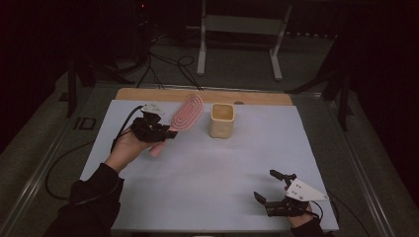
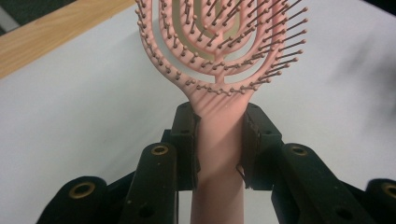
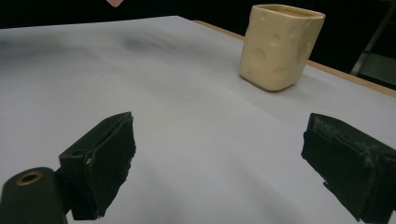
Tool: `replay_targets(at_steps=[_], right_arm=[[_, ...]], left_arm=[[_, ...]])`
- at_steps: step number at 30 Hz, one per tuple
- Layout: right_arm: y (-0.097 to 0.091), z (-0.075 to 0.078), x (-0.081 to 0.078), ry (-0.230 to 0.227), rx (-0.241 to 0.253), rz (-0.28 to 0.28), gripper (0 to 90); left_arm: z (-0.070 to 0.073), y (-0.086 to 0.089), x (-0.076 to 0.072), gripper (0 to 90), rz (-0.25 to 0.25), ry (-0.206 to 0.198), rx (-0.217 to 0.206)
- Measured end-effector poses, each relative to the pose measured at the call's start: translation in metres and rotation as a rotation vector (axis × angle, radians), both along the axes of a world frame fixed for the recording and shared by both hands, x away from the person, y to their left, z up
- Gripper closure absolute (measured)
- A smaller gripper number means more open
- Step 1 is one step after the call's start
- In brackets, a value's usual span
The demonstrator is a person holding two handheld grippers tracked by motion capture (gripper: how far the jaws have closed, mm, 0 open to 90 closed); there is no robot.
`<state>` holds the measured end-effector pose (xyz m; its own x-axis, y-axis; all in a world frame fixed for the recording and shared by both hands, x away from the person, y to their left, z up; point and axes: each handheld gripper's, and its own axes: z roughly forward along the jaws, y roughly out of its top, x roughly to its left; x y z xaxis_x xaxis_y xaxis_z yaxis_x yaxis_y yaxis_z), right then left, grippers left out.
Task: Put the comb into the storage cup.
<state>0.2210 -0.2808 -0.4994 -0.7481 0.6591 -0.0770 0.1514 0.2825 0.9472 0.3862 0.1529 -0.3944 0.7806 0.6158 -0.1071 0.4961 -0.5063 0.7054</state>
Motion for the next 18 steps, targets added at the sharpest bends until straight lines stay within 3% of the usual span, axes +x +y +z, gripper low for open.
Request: replay_targets(at_steps=[4, 18], right_arm=[[0.000, 0.000, 0.000, 0.001, 0.002, 0.000, 9.1], [0.000, 0.001, -0.001, 0.001, 0.004, -0.001, 9.1]], left_arm=[[0.007, -0.009, 0.004, 70.2, -0.016, -0.008, -0.002], [0.027, -0.044, 0.017, 70.2, -0.027, -0.070, -0.080]])
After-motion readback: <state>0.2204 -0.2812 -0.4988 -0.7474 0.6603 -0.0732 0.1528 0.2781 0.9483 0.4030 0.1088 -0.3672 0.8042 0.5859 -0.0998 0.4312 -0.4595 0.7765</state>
